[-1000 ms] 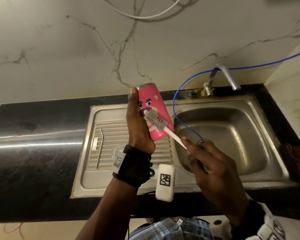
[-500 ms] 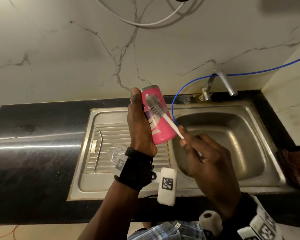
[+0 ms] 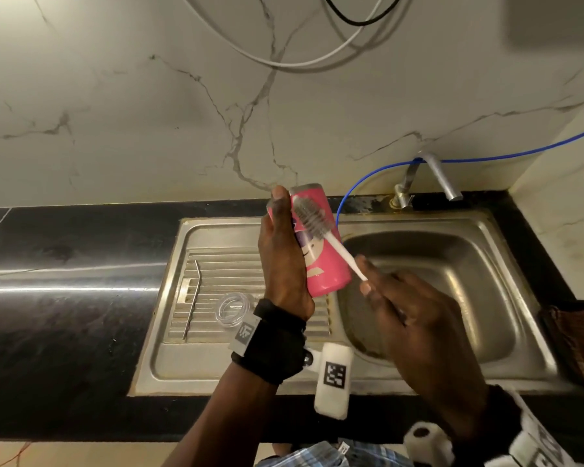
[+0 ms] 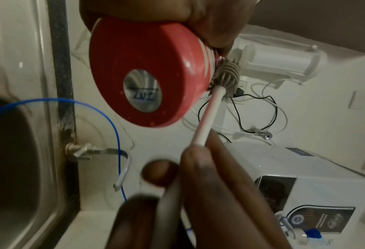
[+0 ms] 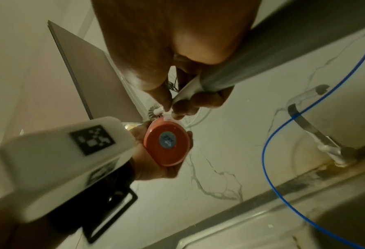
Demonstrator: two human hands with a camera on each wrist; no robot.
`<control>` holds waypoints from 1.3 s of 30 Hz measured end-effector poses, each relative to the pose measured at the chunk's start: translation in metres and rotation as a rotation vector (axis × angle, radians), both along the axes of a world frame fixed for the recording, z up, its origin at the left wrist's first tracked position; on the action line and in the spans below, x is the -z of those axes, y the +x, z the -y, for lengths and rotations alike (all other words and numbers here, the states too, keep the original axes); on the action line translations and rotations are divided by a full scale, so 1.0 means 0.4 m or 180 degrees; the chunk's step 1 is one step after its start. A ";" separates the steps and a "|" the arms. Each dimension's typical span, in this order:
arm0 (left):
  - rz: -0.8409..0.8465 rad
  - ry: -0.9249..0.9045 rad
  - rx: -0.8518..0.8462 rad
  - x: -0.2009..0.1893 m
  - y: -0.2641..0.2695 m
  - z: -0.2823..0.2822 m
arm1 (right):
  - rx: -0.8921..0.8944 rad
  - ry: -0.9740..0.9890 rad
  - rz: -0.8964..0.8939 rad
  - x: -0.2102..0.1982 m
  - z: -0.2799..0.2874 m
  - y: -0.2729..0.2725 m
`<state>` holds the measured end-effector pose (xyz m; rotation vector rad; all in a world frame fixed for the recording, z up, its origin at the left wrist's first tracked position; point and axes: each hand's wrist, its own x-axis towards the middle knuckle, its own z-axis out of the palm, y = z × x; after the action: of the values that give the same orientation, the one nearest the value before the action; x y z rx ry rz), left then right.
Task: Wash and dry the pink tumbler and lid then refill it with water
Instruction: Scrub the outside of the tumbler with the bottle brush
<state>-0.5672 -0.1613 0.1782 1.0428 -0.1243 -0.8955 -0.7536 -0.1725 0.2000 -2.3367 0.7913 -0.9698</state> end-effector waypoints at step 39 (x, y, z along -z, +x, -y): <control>-0.0102 0.0035 0.0075 -0.124 -0.035 -0.044 | -0.0062 0.0242 0.0222 -0.016 0.029 -0.014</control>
<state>-0.5814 -0.1437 0.2279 1.0387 -0.1050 -0.9348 -0.7592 -0.1840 0.2063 -2.2294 0.7633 -0.9900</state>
